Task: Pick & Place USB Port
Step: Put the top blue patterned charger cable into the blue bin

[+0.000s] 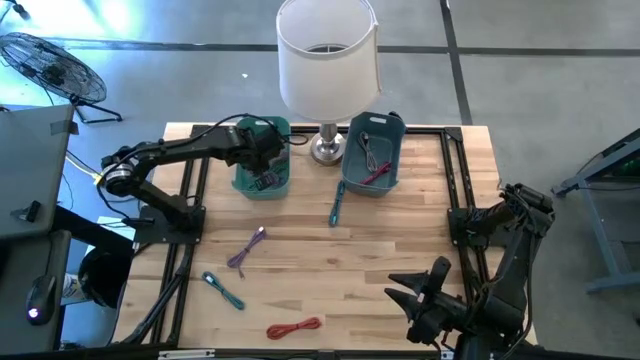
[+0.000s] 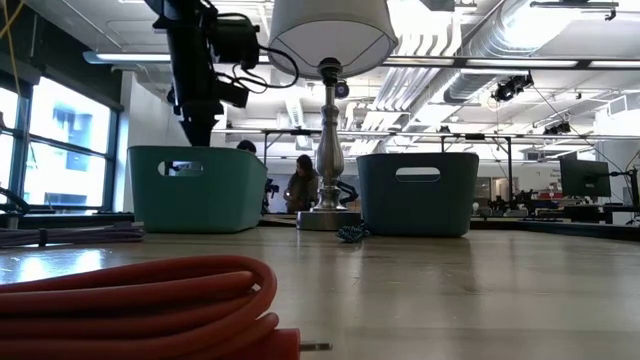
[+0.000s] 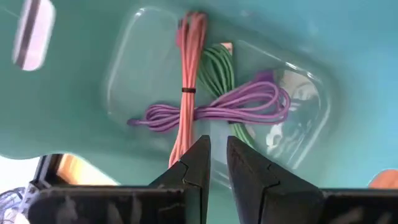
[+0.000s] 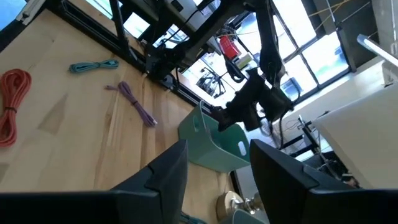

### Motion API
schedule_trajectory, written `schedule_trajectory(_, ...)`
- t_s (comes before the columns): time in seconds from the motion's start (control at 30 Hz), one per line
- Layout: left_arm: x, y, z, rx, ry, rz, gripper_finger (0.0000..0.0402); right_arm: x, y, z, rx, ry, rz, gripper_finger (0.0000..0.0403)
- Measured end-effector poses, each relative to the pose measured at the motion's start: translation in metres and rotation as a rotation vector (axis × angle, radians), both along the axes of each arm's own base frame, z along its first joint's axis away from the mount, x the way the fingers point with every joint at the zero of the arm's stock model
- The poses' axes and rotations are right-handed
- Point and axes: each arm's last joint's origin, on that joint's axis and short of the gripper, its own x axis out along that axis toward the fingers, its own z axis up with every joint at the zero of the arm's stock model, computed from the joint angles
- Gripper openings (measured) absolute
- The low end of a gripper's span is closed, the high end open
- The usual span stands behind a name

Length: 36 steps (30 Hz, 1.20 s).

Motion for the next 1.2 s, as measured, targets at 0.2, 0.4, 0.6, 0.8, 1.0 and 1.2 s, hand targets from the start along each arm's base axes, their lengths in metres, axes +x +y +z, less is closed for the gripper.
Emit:
schedule_trajectory(0.2, -0.004, -0.002, 0.031, 0.025, -0.064, -0.031, 0.0051, 0.0, -0.001, -0.001, 0.0, 0.005, -0.002, 0.0165)
schedule_trajectory(0.4, -0.004, -0.013, 0.096, -0.038, -0.409, -0.232, 0.0051, -0.001, -0.002, -0.001, -0.012, 0.012, -0.002, 0.0165)
schedule_trajectory(0.6, -0.006, -0.055, 0.14, -0.087, -0.609, -0.57, 0.0051, -0.002, -0.002, -0.001, -0.012, 0.021, 0.003, 0.0165)
schedule_trajectory(0.8, -0.003, -0.096, 0.138, -0.03, -0.56, -0.691, 0.0051, -0.003, -0.001, -0.002, -0.01, 0.041, 0.014, 0.0165)
schedule_trajectory(1.0, 0.013, -0.104, 0.114, -0.016, -0.455, -0.657, 0.0051, -0.003, -0.001, -0.002, -0.009, 0.041, 0.014, 0.0165)
schedule_trajectory(1.2, 0.036, -0.102, 0.099, -0.037, -0.448, -0.665, 0.0071, -0.003, 0.0, -0.002, 0.032, 0.034, 0.012, 0.0165)
